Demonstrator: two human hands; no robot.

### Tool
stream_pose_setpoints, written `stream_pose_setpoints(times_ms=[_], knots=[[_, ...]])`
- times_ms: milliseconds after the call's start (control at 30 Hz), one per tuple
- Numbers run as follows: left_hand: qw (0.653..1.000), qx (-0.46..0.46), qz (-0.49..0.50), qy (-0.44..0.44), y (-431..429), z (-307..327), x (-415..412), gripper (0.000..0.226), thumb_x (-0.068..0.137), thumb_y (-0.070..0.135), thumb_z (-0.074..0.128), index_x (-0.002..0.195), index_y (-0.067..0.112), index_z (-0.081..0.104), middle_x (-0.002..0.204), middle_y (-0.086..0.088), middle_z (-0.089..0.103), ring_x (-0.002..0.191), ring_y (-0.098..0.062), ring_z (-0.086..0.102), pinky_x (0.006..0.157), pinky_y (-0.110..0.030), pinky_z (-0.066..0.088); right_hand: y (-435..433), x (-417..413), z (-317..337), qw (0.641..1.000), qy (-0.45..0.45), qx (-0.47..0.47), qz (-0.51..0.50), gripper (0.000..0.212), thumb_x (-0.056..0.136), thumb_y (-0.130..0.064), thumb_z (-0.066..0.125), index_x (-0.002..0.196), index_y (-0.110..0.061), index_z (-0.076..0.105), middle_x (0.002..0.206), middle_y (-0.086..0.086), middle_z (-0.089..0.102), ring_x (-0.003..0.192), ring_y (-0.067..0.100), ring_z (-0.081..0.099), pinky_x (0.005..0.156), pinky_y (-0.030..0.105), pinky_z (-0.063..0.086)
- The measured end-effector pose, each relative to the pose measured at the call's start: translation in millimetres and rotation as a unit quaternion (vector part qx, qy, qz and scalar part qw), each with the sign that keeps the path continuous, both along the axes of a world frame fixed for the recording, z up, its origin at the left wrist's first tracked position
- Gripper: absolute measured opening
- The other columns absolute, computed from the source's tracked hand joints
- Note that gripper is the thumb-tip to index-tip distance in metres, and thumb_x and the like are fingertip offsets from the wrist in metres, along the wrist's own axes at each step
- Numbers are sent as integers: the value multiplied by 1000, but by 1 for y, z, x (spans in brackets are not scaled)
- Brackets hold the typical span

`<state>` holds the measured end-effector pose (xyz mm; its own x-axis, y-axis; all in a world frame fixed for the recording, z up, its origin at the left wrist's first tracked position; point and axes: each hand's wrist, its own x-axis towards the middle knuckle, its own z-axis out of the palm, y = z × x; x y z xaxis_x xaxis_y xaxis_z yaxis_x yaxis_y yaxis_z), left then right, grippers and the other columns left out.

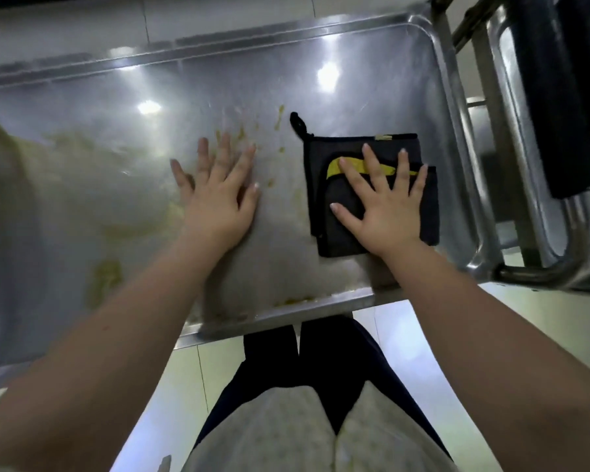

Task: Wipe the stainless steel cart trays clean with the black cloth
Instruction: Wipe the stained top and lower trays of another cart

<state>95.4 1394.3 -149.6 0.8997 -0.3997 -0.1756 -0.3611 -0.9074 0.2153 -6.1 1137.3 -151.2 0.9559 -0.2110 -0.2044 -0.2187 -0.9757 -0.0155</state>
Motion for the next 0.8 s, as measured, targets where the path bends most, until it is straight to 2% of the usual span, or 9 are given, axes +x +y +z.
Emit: stream_pose_setpoints(times_ms=[233, 500, 667, 800], knots=[[998, 57, 7, 6, 14, -12, 8, 58, 98, 61, 17, 152, 50, 3, 166, 5, -4, 151, -33, -7, 106, -78, -7, -1, 0, 3, 1000, 12, -17, -8, 72, 86, -79, 13, 152, -51, 4, 165, -10, -1, 147, 46, -2, 114, 67, -3], [997, 72, 9, 10, 13, -9, 6, 58, 98, 59, 11, 153, 48, 1, 166, 3, -7, 150, -33, -9, 105, -77, -8, 45, -59, -2, 1000, -3, -5, 31, 74, 88, -78, 19, 154, -44, 17, 165, -4, 9, 145, 51, 4, 111, 72, 3], [999, 49, 15, 6, 15, -8, 7, 53, 100, 51, 10, 153, 49, 1, 166, 5, -5, 151, -32, -9, 106, -77, -8, 102, -51, -3, 1000, 0, -10, 11, 75, 87, -79, 17, 154, -45, 13, 165, -4, 5, 145, 52, 2, 110, 73, 1], [999, 33, 17, 10, 16, -7, 9, 52, 101, 50, 9, 152, 50, 1, 166, 7, -4, 151, -30, -9, 108, -75, -9, 95, -47, -1, 1000, -2, -4, 14, 72, 87, -80, 17, 152, -50, 11, 165, -9, 5, 147, 46, 0, 112, 71, -3]])
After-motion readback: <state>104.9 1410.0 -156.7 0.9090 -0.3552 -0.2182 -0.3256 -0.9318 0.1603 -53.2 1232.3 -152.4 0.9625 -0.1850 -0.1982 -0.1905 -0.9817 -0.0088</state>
